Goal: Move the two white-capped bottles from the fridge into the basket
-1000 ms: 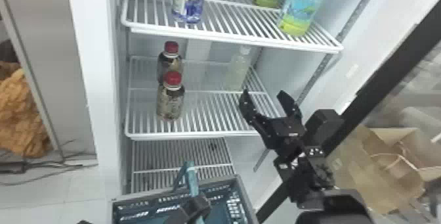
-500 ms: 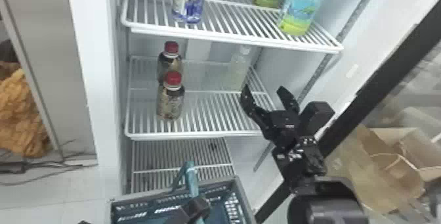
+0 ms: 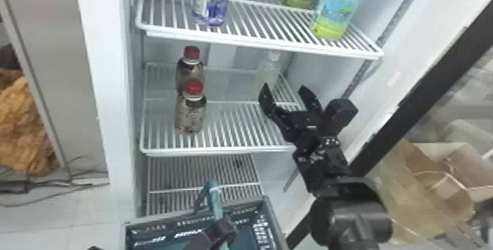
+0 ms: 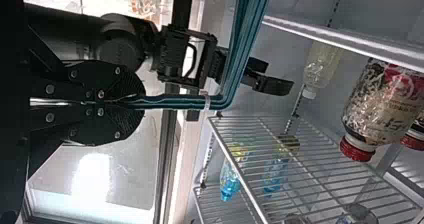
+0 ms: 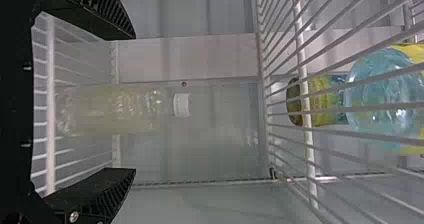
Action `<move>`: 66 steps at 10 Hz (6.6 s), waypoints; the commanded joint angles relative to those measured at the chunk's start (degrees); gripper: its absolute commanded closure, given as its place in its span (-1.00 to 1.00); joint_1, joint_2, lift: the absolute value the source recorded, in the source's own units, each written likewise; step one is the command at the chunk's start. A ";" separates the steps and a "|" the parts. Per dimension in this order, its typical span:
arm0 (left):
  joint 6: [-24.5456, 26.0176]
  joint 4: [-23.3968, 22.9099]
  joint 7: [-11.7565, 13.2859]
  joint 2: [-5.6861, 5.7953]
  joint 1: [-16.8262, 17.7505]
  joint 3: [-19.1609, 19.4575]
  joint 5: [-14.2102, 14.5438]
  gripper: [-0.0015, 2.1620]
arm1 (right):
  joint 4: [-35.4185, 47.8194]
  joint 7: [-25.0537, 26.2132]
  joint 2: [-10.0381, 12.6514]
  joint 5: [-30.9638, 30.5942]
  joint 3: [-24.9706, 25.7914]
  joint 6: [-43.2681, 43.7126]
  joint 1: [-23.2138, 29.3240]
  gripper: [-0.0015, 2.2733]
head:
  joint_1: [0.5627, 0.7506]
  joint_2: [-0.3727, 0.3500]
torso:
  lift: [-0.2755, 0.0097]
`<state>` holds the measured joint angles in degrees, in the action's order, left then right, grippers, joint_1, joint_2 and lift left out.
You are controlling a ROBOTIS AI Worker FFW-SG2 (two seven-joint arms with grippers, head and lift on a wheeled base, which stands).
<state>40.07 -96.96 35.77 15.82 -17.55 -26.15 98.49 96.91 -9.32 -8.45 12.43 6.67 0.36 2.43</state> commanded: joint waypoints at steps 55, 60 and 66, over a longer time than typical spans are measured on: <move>-0.56 0.00 0.00 0.09 0.26 0.32 0.11 0.03 | 42.38 1.67 -0.87 6.19 2.70 -16.11 32.02 -0.20 | 0.41 -0.94 | -0.89; -0.56 0.00 0.09 0.00 -0.02 0.78 0.11 0.03 | 56.30 1.67 1.15 10.19 4.87 -29.04 43.84 -0.20 | 0.41 -0.94 | -0.89; -0.42 0.00 0.09 0.18 -0.02 0.67 0.00 0.03 | 58.83 2.55 1.50 14.88 5.10 -50.14 44.96 -0.20 | 0.41 -0.94 | -0.89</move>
<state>39.59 -96.96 35.86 15.92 -17.58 -25.38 98.53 156.03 -6.79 -6.94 27.14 11.71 -48.45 47.80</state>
